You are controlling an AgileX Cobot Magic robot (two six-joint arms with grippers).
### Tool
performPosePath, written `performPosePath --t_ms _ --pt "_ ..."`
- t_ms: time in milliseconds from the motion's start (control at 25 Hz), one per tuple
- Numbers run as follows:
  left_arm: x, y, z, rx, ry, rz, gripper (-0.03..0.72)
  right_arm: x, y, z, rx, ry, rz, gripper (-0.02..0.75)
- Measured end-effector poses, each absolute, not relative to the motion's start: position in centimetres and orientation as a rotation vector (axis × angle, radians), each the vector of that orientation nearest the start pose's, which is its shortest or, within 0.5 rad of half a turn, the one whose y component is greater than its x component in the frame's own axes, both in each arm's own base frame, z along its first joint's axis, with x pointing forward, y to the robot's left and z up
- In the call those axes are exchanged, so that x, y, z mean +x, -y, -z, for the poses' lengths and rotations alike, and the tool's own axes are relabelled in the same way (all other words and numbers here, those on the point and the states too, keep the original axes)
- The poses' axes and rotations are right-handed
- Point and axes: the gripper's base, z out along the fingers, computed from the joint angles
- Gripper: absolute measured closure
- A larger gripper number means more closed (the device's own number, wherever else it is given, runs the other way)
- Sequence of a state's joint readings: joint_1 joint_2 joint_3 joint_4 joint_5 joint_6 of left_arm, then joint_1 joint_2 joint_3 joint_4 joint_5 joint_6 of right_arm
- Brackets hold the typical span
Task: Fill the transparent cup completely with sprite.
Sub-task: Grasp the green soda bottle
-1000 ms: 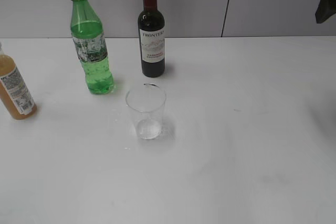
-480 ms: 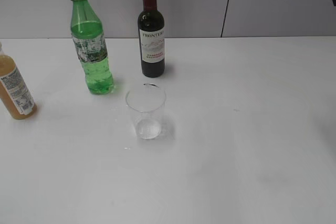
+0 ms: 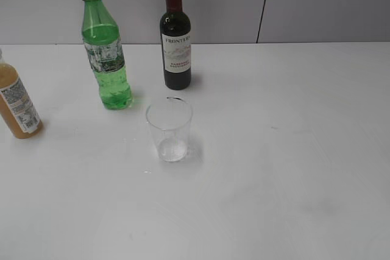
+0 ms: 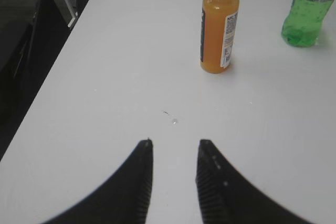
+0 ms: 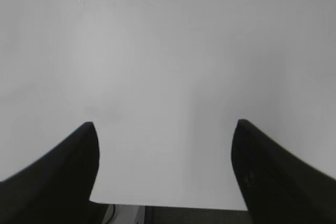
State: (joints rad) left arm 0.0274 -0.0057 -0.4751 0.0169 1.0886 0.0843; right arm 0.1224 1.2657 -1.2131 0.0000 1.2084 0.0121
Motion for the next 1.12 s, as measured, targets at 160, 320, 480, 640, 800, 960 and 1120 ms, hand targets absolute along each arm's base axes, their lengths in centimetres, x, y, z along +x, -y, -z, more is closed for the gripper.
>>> performPosePath --t_ms 160,320,480,640,800,960,1120 --pt "-0.4 -0.1 -26.8 0.059 -2.092 -0.088 0.456 20.2 -2.5 -33.6 -0.169 -2.765 -0.032 0.146" --pt "-0.4 -0.1 -26.8 0.059 -2.092 -0.088 0.456 16.9 -2.1 -32.3 -0.169 -2.766 -0.032 0.146" --pt "-0.4 -0.1 -26.8 0.059 -2.092 -0.088 0.456 13.9 -1.7 -31.3 -0.173 -2.714 -0.034 0.146" --pt "-0.4 -0.1 -26.8 0.059 -2.092 -0.088 0.456 11.2 -1.4 -29.9 -0.169 -2.647 -0.039 0.146" --pt "-0.4 -0.1 -26.8 0.059 -2.092 -0.088 0.456 8.5 -1.0 -28.6 -0.165 -2.576 -0.043 0.146" --pt "-0.4 -0.1 -26.8 0.059 -2.092 -0.088 0.456 6.3 -0.8 -27.6 -0.16 -2.493 -0.048 0.146" --pt "-0.4 -0.1 -26.8 0.059 -2.092 -0.088 0.456 4.6 -0.6 -27.2 -0.152 -2.362 -0.056 0.146"
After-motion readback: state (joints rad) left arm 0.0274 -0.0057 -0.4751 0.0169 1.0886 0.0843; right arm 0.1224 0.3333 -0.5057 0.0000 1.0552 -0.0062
